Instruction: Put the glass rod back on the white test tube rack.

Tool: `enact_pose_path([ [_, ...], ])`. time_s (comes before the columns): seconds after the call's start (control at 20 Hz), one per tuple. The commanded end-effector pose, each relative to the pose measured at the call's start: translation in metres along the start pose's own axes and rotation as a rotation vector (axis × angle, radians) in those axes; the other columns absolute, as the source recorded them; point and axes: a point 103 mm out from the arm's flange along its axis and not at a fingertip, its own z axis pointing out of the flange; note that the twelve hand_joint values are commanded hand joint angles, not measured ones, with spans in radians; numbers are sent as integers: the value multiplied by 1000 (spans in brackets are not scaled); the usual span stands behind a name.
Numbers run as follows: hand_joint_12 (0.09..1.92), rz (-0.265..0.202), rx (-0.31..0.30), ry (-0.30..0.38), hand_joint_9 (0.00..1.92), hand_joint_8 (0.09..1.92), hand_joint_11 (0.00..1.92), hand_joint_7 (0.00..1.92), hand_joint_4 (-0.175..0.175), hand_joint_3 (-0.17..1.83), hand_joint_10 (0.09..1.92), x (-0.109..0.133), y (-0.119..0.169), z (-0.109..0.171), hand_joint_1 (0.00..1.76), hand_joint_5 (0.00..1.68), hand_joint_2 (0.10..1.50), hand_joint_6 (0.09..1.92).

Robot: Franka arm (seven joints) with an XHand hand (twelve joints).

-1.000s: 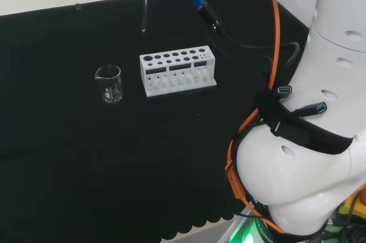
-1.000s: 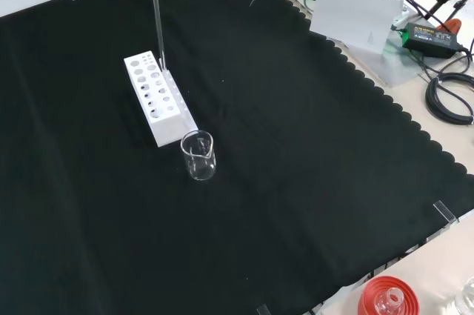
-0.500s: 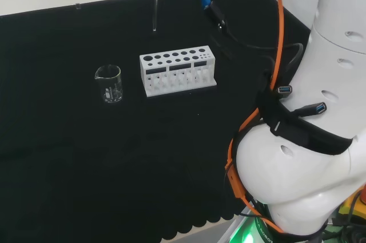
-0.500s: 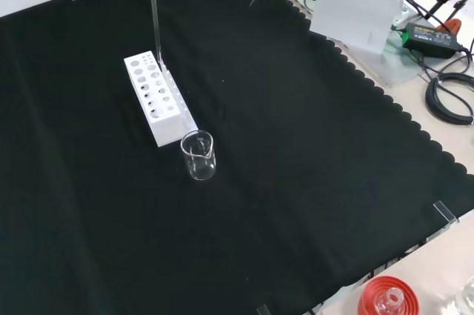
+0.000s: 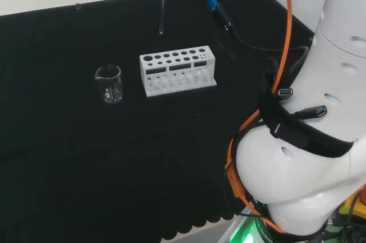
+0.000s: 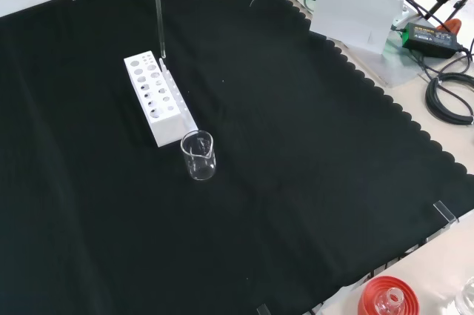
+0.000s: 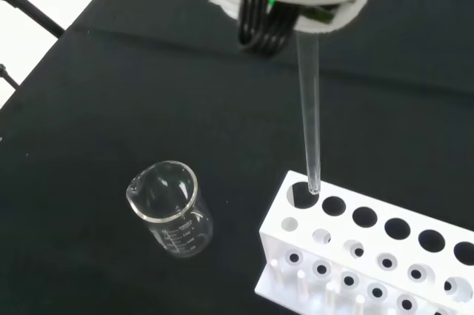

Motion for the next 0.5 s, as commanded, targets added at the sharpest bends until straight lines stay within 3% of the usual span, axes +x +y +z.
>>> enact_pose_path([
  [0.05, 722, 15, 9, 14, 1639, 888, 1526, 1300, -175, 768, 567, -4, -10, 15, 1322, 1129, 633, 765],
  [0.5, 723, 13, 49, 23, 1641, 888, 1527, 1300, -175, 769, 566, -14, -10, 37, 1322, 1129, 632, 766],
])
